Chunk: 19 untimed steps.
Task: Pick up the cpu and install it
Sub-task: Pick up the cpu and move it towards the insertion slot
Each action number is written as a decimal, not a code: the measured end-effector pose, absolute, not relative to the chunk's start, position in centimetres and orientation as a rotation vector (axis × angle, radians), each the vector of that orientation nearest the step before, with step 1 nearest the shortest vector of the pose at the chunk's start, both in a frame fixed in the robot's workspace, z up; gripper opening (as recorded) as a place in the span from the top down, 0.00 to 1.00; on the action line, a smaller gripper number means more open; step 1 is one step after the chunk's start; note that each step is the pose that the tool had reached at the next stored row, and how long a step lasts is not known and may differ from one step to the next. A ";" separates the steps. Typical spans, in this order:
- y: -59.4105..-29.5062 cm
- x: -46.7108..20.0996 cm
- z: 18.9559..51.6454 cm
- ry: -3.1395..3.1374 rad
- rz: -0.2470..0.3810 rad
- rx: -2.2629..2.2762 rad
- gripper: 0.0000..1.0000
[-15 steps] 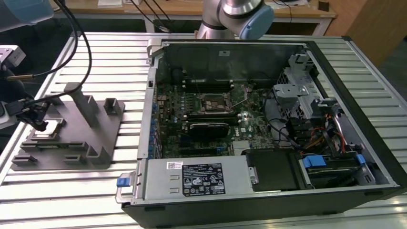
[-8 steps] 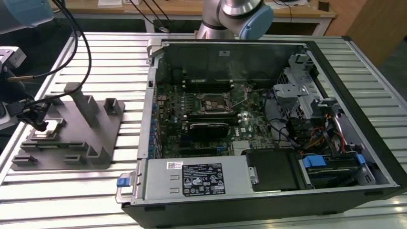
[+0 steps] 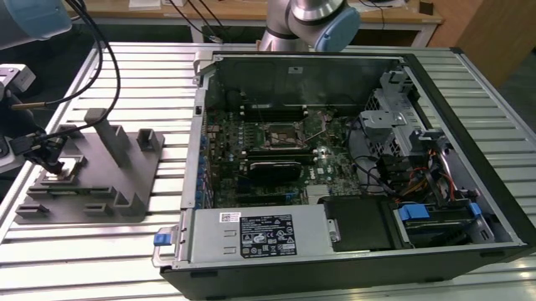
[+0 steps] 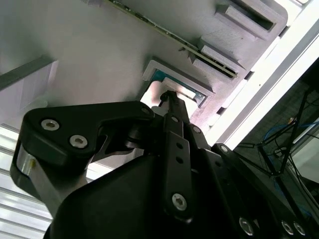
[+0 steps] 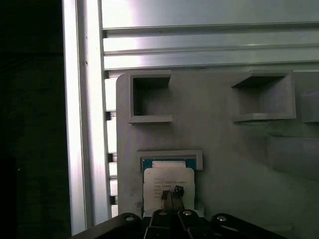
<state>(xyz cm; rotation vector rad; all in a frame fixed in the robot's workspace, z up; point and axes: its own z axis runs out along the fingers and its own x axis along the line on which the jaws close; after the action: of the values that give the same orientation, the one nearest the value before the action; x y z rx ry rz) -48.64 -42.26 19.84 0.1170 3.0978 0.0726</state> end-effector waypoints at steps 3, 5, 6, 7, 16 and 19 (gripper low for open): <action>-42.3 -48.6 19.8 3.098 0.073 0.117 0.89; -42.3 -48.6 19.8 3.098 0.073 0.117 0.89; -42.3 -48.6 19.8 3.098 0.073 0.117 0.83; -42.3 -48.6 19.8 3.098 0.073 0.117 0.77; -42.3 -48.6 19.8 3.098 0.073 0.117 0.47; -42.3 -48.6 19.8 3.098 0.073 0.117 0.41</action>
<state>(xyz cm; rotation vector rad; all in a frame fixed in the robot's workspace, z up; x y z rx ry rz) -48.64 -42.26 19.83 0.1171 3.0975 0.0734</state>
